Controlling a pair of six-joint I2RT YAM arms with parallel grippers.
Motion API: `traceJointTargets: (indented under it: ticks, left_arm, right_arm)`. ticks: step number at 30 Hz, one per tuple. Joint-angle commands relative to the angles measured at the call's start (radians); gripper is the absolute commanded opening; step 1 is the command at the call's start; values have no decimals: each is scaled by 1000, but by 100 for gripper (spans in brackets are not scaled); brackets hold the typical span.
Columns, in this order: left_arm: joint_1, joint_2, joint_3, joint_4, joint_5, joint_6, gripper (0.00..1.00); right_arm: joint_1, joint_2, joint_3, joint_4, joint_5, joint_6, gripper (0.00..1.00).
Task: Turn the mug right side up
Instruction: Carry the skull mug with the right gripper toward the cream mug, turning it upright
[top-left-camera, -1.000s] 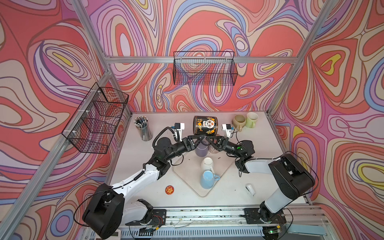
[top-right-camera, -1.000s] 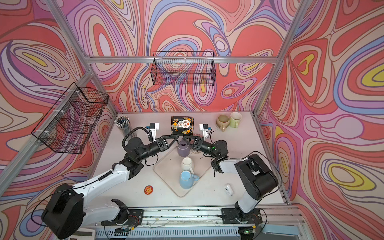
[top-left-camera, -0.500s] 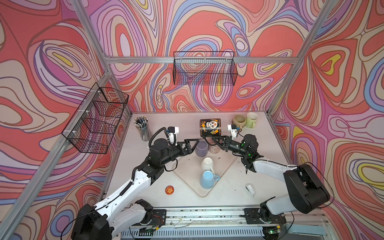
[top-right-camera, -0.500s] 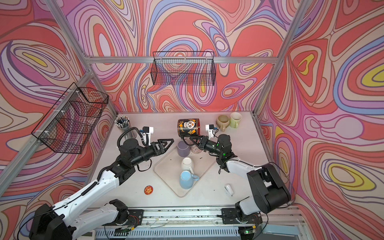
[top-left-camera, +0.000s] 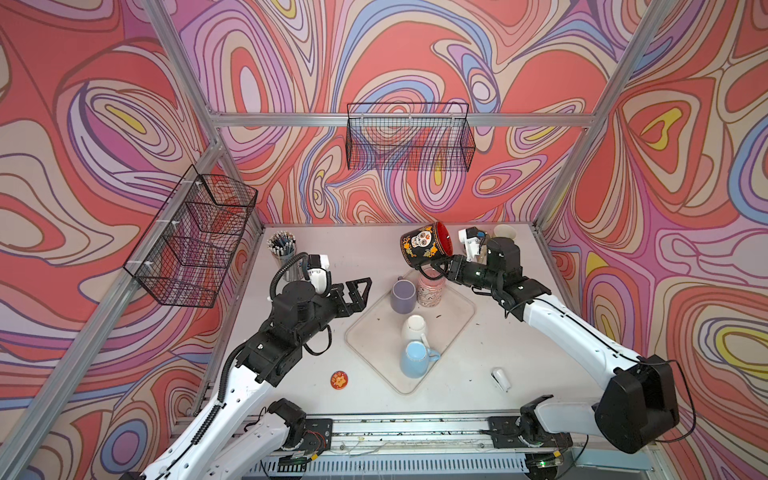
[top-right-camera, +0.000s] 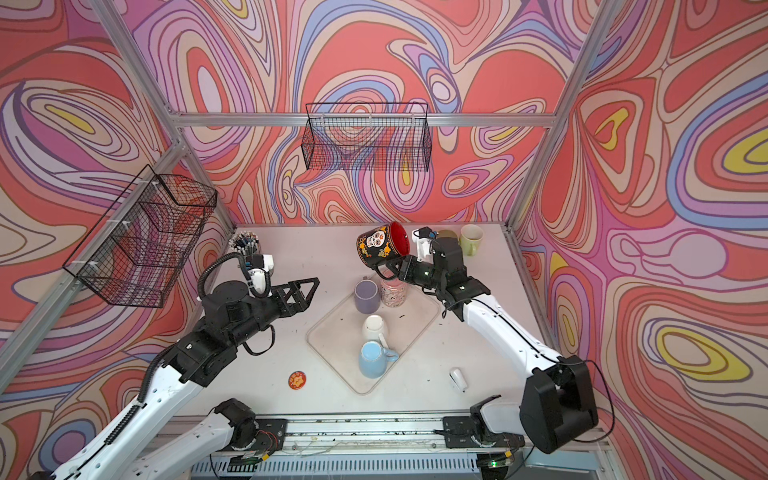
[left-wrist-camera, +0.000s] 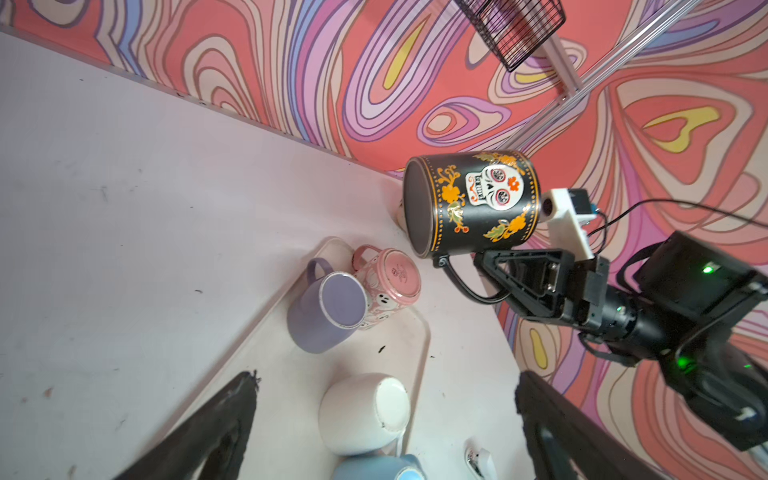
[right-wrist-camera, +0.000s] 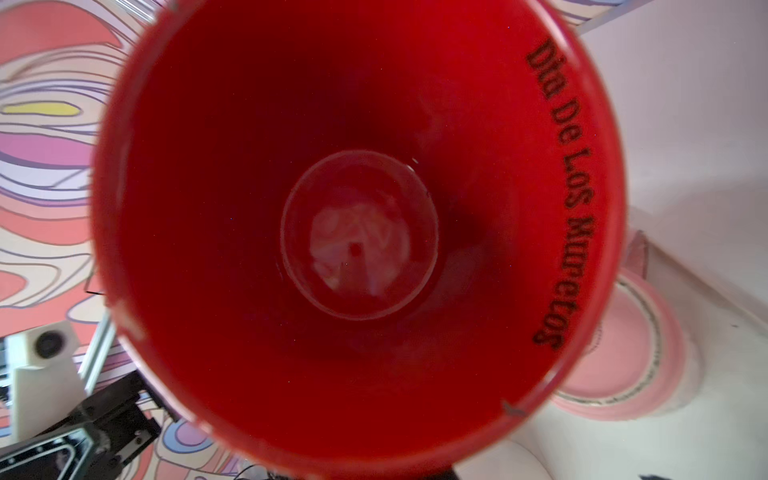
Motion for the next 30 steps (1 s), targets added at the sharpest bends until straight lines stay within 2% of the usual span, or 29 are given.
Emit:
traceJointTargets:
  ticks: [1,8,12,27,30]
  left_arm:
    - [7,26,60,-156,-51,89,100]
    - [6,133,153,-287,-34,159,100]
    - [7,176,179,-328,-63,192,100]
    - [7,229,134,-307,-134,256,100]
    - [7,229,125,-313,-146,271,100]
  right_arm:
    - [-1,23,136,-62,70,-116,0]
    - [-2,151,376,-300,201,-207,0]
    - [0,242,510,-414,283,-257,0]
    - [-9,640,986,-682,555,-416,0]
    - [-33,698,1058,-712,573,-422,0]
